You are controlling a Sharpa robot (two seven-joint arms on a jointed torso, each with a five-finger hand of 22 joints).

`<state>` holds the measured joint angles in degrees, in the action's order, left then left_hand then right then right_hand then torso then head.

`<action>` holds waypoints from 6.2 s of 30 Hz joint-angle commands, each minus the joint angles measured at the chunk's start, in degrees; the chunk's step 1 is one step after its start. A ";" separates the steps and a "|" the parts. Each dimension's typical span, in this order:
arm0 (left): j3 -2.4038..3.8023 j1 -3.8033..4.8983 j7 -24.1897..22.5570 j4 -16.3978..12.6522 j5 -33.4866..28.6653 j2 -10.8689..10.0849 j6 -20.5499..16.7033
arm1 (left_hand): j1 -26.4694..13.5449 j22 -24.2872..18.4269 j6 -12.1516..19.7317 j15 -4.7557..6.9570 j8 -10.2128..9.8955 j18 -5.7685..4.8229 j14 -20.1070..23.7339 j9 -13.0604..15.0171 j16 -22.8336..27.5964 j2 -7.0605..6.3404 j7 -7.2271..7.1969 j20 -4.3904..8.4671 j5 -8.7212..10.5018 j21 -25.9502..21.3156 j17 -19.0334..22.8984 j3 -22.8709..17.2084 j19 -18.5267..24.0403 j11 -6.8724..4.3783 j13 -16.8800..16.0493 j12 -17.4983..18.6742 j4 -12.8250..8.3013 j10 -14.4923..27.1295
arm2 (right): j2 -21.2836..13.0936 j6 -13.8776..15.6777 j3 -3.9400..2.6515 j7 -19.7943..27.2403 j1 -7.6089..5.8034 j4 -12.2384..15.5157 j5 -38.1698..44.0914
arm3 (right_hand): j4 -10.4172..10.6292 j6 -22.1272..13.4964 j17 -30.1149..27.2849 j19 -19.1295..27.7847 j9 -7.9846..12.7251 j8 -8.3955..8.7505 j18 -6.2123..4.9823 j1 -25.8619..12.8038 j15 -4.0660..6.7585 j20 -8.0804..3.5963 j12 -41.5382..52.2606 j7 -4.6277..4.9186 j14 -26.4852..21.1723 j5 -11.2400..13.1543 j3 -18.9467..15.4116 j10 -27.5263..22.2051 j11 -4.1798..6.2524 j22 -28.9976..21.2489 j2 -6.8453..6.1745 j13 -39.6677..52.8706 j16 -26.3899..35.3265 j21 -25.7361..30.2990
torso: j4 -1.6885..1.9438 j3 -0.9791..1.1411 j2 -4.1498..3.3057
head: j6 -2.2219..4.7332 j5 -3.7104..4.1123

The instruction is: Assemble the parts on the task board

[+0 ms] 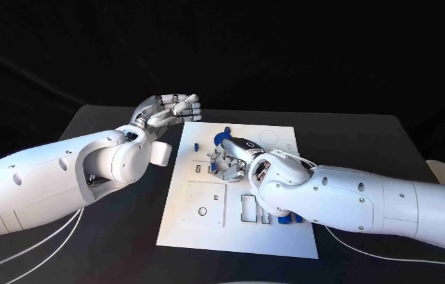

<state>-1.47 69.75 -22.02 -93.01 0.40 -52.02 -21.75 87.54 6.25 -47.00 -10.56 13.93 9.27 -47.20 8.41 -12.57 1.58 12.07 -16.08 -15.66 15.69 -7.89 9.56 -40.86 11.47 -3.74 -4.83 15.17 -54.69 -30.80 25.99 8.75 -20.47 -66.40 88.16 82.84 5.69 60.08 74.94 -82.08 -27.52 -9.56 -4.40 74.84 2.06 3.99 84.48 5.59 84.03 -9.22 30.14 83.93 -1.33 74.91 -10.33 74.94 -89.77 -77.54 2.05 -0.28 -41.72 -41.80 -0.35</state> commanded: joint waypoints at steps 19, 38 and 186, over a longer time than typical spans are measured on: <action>0.04 0.03 -0.08 -0.12 0.24 -0.07 1.09 | 0.04 -0.17 0.36 0.09 -0.24 0.67 0.50 -0.07 0.49 0.56 1.44 -0.05 0.35 -0.49 0.09 0.56 -0.54 0.43 -0.04 0.29 0.04 -0.14 | -0.34 -1.32 0.04 -2.36 0.63 0.24 5.52 | 0.19 0.44 15.06 0.18 -0.91 -0.23 0.63 -1.25 0.60 -0.40 -0.27 -0.15 5.97 0.10 -0.13 1.31 0.31 2.21 -0.79 8.44 -0.23 0.14 | -0.01 0.04 0.02 | -0.52 -0.48; 0.04 0.03 0.18 -0.23 0.25 -0.24 1.36 | 0.02 -0.21 0.37 0.08 -0.25 0.66 0.54 -0.07 0.54 0.58 1.46 -0.05 0.37 -0.52 0.10 0.64 -0.55 0.42 -0.04 0.34 0.05 -0.13 | -0.22 -1.57 0.04 -3.01 0.70 -0.28 6.34 | 0.77 0.16 15.06 0.09 -0.96 -0.09 0.66 -2.97 0.61 -0.44 -0.43 -0.11 5.97 1.16 -0.66 1.23 0.29 2.34 -1.86 8.27 -0.23 0.15 | -0.03 -0.02 0.05 | -0.69 -0.25; -3.10 7.34 61.80 15.72 51.68 18.12 45.01 | -31.50 67.92 4.10 13.58 36.64 -4.96 -42.80 30.23 -77.43 8.00 -8.45 12.65 -20.82 62.61 -82.11 16.13 -35.64 -11.65 -50.55 -66.25 1.75 -12.78 | -25.81 2.61 -0.24 15.61 -8.80 6.09 -28.78 | 10.93 -8.36 4.69 7.64 2.14 1.45 -2.77 1.28 -0.89 1.01 -17.18 2.06 3.11 -14.67 -19.12 -12.06 -1.57 -9.98 -2.17 -11.59 4.74 18.42 | -1.34 1.24 2.20 | -2.79 -1.85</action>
<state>-4.55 77.05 39.35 -77.43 51.80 -34.13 21.64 56.23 74.13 -42.63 2.86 50.50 5.25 -83.95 38.59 -89.68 9.18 3.36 -3.28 -36.76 78.27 -74.93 24.97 -76.39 -0.20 -54.38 -70.89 16.84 -67.40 -56.67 29.05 8.50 -4.69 -75.25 94.26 54.14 16.68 51.61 74.90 -73.91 -25.31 -7.74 -6.64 76.76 1.02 5.02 67.11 7.96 84.03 -23.64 10.77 71.46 -2.76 64.89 -12.53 63.36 -84.89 -58.89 0.69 1.03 -39.46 -44.52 -2.18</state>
